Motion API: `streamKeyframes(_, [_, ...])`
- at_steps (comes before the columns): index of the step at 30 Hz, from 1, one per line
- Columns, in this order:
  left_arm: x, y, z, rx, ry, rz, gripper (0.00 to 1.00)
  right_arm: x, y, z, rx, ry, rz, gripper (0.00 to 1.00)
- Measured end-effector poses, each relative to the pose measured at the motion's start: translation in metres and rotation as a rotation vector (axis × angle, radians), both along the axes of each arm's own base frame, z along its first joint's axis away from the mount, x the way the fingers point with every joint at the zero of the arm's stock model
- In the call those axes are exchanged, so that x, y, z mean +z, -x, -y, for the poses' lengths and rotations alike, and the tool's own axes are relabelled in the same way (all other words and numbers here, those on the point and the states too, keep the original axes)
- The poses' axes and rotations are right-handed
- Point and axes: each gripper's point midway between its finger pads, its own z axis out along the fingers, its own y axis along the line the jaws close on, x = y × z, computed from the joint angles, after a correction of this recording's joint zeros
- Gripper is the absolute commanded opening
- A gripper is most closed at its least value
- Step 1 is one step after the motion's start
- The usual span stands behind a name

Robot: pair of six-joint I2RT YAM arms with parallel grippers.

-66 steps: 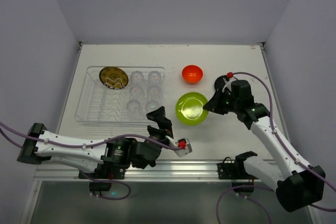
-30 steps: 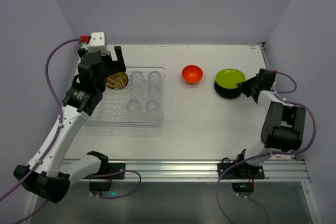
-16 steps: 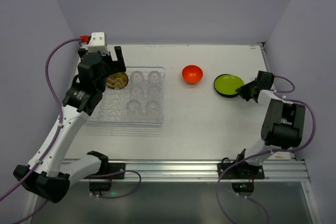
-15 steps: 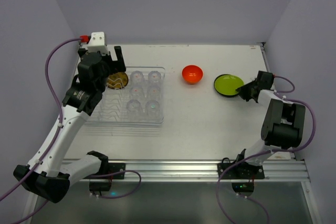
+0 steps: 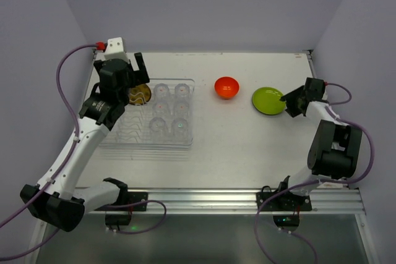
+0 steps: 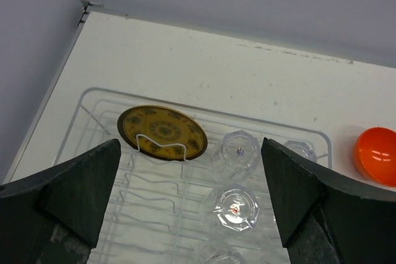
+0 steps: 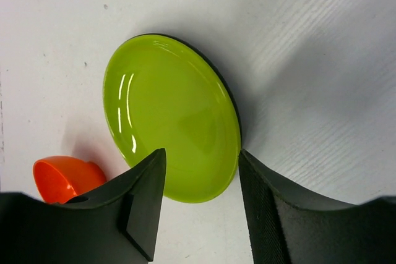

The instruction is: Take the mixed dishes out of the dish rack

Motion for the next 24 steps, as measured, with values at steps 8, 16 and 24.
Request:
streamKeyframes(8, [-0.019,0.001,-0.007,0.149,0.130,-0.091,1.00,0.016,0.001,-0.015,0.070,0.003,0.020,0.99])
streamKeyframes(16, [-0.067,-0.022,-0.024,0.277,0.457,-0.200,1.00,0.114,0.047,-0.052,0.217,0.013,0.314,0.99])
streamKeyframes(24, [-0.138,-0.040,-0.051,0.480,0.775,-0.316,1.00,0.160,0.112,-0.106,0.443,-0.037,0.603,0.99])
